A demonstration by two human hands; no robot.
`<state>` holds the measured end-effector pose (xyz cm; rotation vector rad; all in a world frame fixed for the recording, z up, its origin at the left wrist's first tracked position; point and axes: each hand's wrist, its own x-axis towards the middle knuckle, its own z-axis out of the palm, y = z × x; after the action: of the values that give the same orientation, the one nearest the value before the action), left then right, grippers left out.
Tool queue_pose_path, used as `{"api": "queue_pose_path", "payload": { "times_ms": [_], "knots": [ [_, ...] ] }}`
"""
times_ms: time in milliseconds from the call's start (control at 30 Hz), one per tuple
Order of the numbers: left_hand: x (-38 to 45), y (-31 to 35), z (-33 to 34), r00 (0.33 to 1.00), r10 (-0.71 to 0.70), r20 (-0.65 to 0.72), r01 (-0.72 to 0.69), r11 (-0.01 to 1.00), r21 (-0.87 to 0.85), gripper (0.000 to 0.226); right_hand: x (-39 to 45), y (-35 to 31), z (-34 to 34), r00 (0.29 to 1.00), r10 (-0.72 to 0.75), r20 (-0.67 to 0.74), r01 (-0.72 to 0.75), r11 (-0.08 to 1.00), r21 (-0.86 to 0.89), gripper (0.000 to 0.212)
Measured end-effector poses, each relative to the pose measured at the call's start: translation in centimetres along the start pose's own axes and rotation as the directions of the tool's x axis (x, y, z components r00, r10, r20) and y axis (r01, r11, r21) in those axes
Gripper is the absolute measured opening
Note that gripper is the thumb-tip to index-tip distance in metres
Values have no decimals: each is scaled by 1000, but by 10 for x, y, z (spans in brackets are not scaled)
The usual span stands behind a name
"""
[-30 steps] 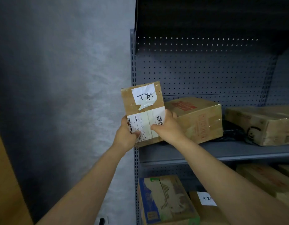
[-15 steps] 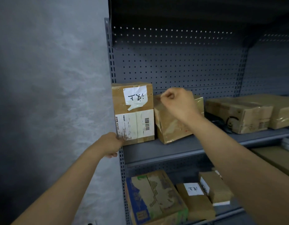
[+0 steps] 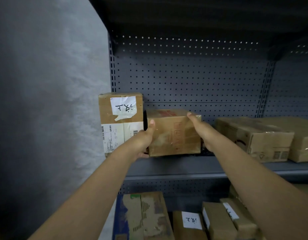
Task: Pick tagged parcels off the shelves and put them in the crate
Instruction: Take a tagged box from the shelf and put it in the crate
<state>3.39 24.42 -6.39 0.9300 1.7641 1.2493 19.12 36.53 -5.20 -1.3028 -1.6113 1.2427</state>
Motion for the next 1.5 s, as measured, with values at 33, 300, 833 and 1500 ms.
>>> {"api": "queue_pose_path", "payload": {
  "times_ms": [33, 300, 833, 1500],
  "knots": [
    [-1, 1, 9, 999, -14, -40, 13, 999, -38, 91, 1, 2, -4, 998, -21, 51, 21, 1000, -5, 94],
    [-20, 30, 40, 967, 48, -251, -119, 954, -277, 59, -2, -11, -46, 957, -263, 122, 229, 944, 240, 70],
    [-71, 50, 45, 914, 327, -242, -384, 890, -246, 23, -35, -5, -111, 884, -266, 385, 19, 843, 538, 48],
    [-89, 96, 73, 887, 397, -236, -449, 863, -233, 103, -90, -13, -78, 516, -850, -103, 817, 525, -240, 88]
  ]
}}
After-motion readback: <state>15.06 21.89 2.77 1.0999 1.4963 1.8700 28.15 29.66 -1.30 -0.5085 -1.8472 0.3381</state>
